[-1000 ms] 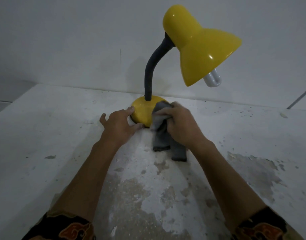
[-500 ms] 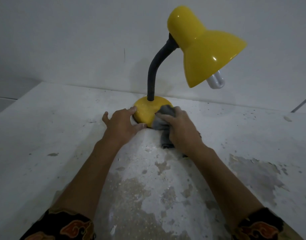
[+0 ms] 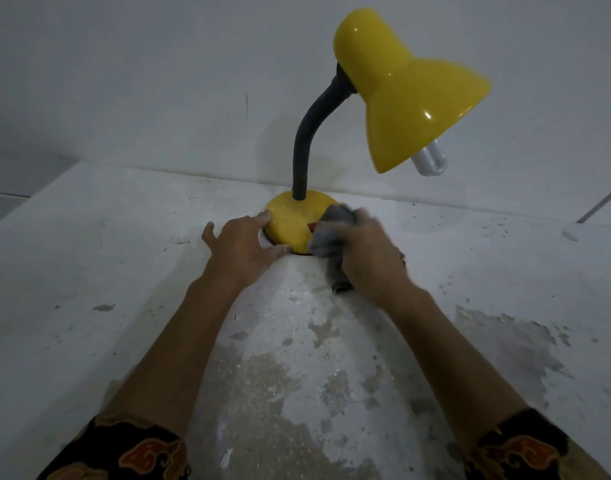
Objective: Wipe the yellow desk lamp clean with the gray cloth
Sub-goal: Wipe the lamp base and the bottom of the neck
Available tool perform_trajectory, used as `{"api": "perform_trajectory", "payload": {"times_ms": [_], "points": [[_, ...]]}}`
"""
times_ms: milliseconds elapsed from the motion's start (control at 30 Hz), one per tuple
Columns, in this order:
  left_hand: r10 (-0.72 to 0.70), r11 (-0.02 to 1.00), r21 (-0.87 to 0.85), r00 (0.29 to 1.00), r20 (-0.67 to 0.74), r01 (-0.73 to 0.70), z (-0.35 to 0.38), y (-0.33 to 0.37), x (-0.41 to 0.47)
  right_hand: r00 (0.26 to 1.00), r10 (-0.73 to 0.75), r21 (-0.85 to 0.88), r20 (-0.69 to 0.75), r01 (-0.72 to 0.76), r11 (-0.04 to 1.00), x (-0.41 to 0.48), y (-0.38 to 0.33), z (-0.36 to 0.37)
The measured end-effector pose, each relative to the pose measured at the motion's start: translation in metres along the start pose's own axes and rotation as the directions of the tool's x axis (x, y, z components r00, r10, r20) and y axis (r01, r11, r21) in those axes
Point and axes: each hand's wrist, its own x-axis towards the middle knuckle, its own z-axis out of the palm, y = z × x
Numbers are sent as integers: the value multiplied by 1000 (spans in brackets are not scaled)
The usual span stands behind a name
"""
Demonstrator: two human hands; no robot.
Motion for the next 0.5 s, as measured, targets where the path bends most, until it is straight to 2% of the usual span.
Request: {"api": "perform_trajectory", "payload": {"times_ms": [167, 300, 500], "points": [[8, 1000, -19, 1000, -9, -8, -1, 0, -1, 961, -235, -231, 144, 264, 937, -26, -16, 16], [4, 1000, -21, 1000, -6, -4, -2, -2, -3, 969, -168, -237, 179, 208, 949, -22, -7, 10], [-2, 998, 67, 1000, 1, 2, -10, 11, -9, 986, -84, -118, 144, 102, 988, -17, 15, -1]]}}
